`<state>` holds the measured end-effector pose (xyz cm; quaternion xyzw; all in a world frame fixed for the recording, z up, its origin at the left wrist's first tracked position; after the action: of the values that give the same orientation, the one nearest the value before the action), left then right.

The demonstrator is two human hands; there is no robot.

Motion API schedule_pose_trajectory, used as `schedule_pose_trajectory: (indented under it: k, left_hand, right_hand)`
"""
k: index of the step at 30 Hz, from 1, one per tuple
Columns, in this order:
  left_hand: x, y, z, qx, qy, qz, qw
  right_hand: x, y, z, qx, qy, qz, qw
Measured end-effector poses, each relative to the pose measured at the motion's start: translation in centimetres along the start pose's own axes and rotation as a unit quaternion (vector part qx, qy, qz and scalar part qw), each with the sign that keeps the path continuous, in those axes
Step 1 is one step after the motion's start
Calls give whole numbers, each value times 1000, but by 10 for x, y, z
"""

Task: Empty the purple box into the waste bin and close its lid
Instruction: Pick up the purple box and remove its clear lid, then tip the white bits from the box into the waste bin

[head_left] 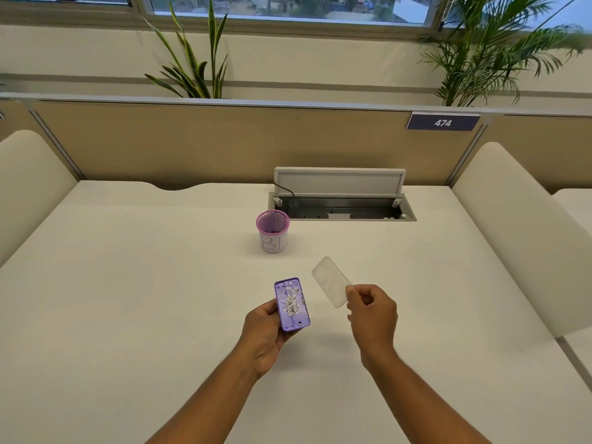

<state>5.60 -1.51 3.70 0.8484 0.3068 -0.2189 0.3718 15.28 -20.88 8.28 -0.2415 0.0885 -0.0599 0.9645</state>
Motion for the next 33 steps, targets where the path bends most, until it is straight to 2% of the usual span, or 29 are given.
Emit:
schedule_pose_trajectory:
  k: [7, 15, 20, 24, 29, 33]
  left_hand:
    - [5, -8, 0, -13, 5, -13, 1000]
    - [5, -18, -1, -40, -1, -32, 999]
    - [7, -23, -2, -37, -5, -46, 998]
    - [8, -23, -8, -51, -1, -42, 998]
    - [18, -20, -31, -66, 21, -41, 997]
    - [31, -10, -64, -70, 54, -26, 996]
  right_hand:
    - [14, 2, -48, -21, 116, -1, 993]
    - [11, 6, -77, -50, 169, 34, 984]
    - [8, 9, -85, -76, 169, 66, 980]
    - [8, 4, -83, -84, 158, 48, 983]
    - [11, 7, -54, -97, 99, 31, 990]
    - [10, 19, -17, -84, 42, 56, 994]
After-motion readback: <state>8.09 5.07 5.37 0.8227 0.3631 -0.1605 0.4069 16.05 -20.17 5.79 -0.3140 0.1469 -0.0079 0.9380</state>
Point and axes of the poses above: each hand's wrist, its own x-axis towards the middle knuckle, its own y-axis out of the palm, z = x × y, the point moved 5 cm from there along x, towards the middle knuckle, and after that the axes turned 14 degrees about -x, right-handed, at the moved point
